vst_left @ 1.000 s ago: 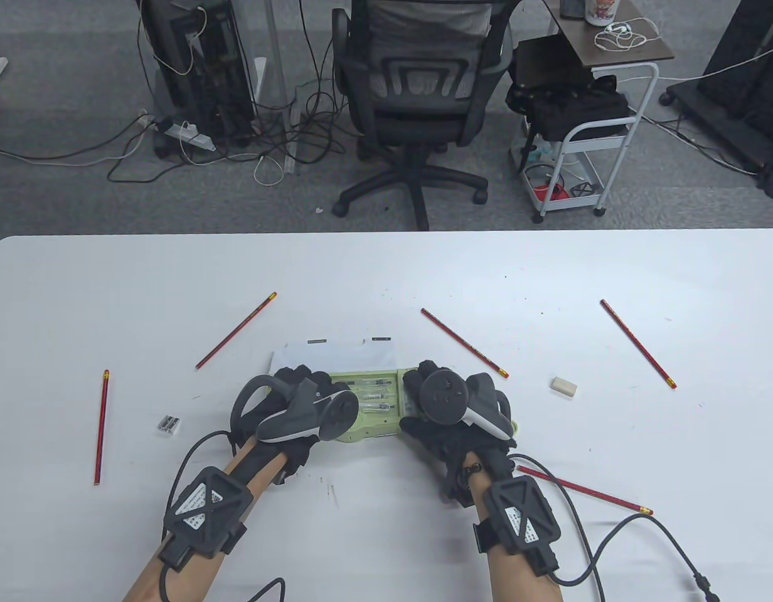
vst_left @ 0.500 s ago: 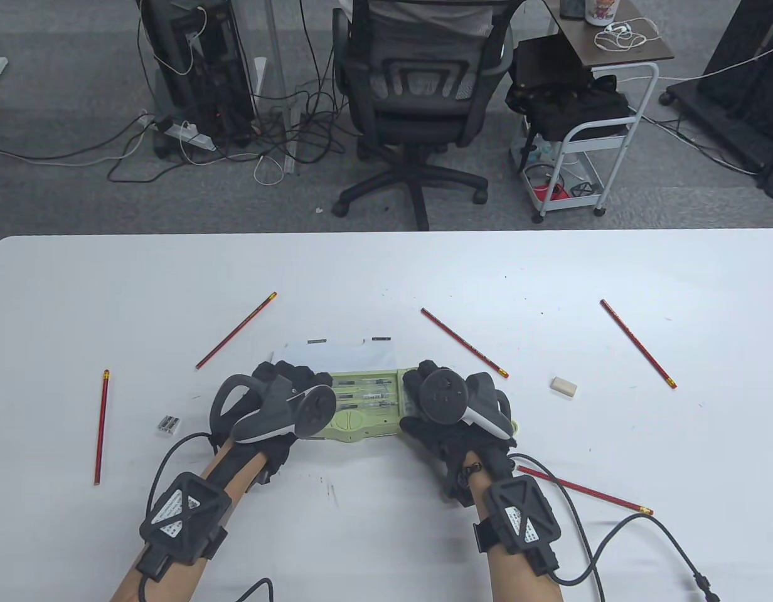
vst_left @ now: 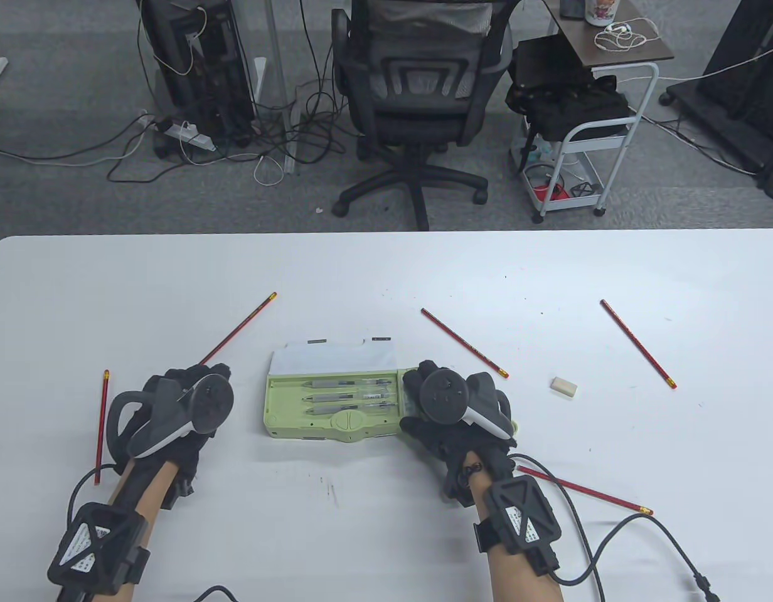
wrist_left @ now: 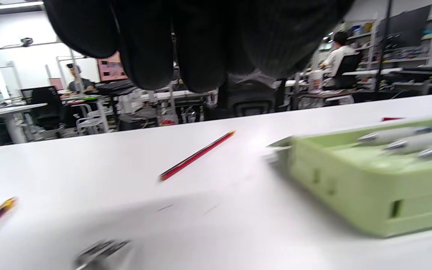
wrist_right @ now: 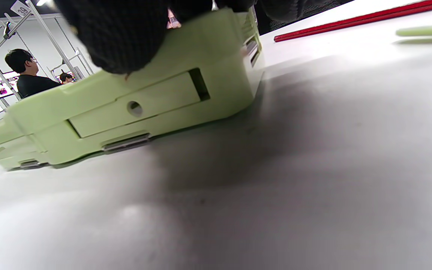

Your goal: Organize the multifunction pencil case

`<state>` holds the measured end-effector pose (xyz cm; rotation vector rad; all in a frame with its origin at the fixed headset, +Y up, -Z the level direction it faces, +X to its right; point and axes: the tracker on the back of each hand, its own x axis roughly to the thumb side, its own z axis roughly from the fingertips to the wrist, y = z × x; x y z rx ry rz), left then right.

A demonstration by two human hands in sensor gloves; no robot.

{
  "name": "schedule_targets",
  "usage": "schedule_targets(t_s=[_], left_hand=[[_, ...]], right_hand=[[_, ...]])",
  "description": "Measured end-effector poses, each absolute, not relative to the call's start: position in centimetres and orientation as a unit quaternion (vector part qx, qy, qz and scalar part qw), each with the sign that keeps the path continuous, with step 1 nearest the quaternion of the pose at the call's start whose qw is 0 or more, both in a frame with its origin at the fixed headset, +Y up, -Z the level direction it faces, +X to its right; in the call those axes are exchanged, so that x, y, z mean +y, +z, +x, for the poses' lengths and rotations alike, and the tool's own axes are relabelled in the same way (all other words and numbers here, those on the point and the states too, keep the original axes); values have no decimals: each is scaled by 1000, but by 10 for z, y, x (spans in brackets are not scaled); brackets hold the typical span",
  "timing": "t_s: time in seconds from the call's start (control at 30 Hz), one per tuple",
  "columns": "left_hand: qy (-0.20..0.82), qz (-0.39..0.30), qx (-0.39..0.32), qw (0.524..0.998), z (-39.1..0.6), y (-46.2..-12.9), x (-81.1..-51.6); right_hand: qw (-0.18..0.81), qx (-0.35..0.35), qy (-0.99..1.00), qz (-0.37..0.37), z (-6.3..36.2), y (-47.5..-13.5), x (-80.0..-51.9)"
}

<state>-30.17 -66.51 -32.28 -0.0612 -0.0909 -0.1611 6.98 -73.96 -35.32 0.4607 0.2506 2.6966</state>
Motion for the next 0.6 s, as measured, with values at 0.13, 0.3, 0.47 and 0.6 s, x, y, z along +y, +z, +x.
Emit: schedule_targets(t_s=[0.13, 0.3, 0.47, 0.6], left_hand=[[-96, -55, -10, 994, -325, -324, -679], [-96, -85, 27, 991, -346, -327, -699], [-113, -105, 42, 987, -351, -329, -712], [-135, -113, 41, 983, -350, -329, -720]], right_hand=[[196, 89, 963, 164, 70, -353, -740], [196, 90, 962, 164, 70, -353, -740], [196, 90, 963, 164, 70, -353, -740], [196, 90, 963, 164, 70, -353, -740]])
